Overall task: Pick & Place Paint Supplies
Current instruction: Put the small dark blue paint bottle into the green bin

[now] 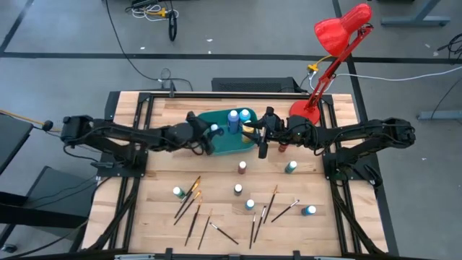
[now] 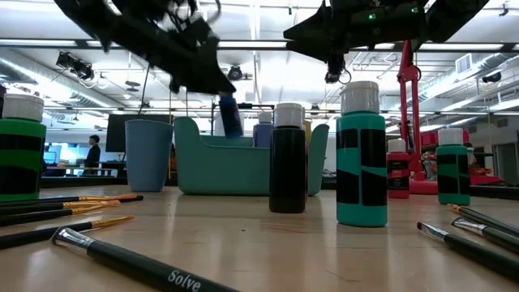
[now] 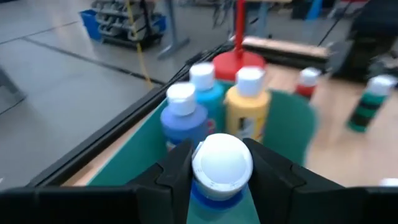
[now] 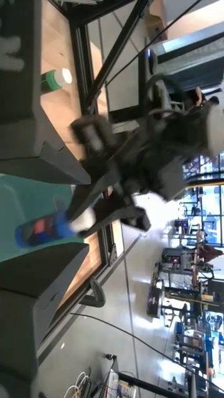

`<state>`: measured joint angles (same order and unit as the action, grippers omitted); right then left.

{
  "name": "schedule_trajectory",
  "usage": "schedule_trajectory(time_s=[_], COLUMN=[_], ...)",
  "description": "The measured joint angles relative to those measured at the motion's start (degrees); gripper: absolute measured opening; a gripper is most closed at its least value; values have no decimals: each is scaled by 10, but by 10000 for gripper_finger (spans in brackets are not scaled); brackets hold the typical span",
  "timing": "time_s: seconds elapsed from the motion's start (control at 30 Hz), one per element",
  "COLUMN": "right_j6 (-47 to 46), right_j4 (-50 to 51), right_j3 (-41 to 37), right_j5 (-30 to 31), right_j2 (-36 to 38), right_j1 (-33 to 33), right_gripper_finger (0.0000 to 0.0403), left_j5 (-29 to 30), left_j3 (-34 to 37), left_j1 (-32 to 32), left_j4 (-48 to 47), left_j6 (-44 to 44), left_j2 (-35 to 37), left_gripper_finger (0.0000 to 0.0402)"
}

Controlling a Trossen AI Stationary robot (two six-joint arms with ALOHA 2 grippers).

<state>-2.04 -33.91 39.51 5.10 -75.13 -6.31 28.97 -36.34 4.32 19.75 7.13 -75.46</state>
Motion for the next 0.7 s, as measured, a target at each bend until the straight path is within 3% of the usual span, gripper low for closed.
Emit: schedule_trajectory(time_s=[0.37, 0.53, 0.7], right_j6=[0, 0, 0], right_j4=[-1, -1, -1], right_j3=[0, 0, 0], right_j5=[0, 0, 0], right_j2=[0, 0, 0], right_j1=[0, 0, 0], right_gripper_finger=[165, 165, 165], left_j5=[-1, -17, -19], left_j3=[0, -3, -5], left_j1=[55, 71, 79], left_j4=[85, 100, 114], left_j6=[23, 2, -1], left_j2=[-162, -192, -195], left_gripper_finger=[141, 132, 146])
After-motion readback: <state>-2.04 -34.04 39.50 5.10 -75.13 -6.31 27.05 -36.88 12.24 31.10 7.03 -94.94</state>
